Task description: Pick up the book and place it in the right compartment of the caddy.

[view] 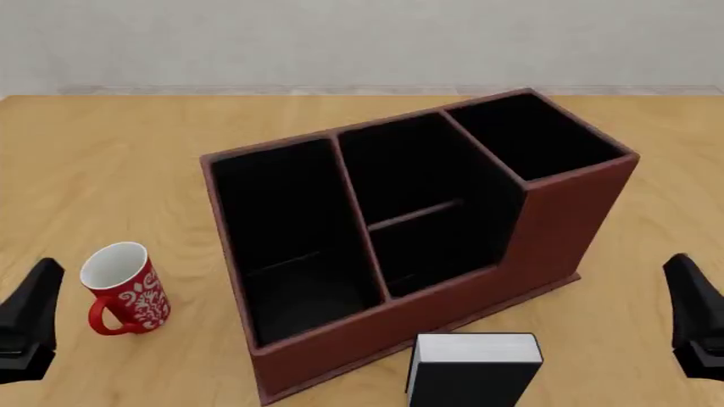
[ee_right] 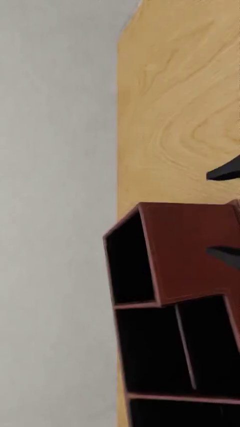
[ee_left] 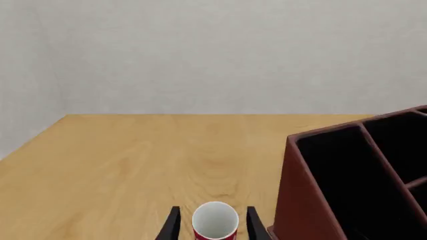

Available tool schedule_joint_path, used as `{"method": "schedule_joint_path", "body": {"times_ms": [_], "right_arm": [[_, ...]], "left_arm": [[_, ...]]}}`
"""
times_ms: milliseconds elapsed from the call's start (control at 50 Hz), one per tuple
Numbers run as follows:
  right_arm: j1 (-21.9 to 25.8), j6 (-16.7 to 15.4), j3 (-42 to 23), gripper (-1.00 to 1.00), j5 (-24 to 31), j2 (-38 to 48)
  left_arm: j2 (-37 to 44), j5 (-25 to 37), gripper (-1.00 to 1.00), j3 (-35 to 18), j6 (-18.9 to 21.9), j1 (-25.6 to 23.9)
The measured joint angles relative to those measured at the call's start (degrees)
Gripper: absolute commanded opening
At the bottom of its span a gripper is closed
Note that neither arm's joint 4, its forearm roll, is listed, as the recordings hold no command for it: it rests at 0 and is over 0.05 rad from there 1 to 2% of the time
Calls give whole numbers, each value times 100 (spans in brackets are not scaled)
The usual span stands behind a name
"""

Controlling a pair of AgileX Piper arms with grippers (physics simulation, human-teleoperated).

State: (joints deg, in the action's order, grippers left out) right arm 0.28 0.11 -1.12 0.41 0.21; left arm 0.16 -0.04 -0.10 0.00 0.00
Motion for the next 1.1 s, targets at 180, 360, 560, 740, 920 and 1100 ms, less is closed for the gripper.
{"method": "schedule_joint_path", "body": {"times_ms": [180,360,560,740,920,1100], "right_arm": [[-1,-31,62,100,-80,90],[105,-27,20,100,-42,129],[300,-237,-317,100,350,75],[564,-539,-848,100,981,41],[782,-741,-1209,100,1390,71],[1371,-1217,-1904,100,1994,472]], "left_arm": [[15,-4,100,-9,0,0],[21,-5,100,-13,0,0],[24,-6,100,-14,0,0],[25,-6,100,-15,0,0],[25,-6,100,-15,0,0],[25,-6,100,-15,0,0]]}}
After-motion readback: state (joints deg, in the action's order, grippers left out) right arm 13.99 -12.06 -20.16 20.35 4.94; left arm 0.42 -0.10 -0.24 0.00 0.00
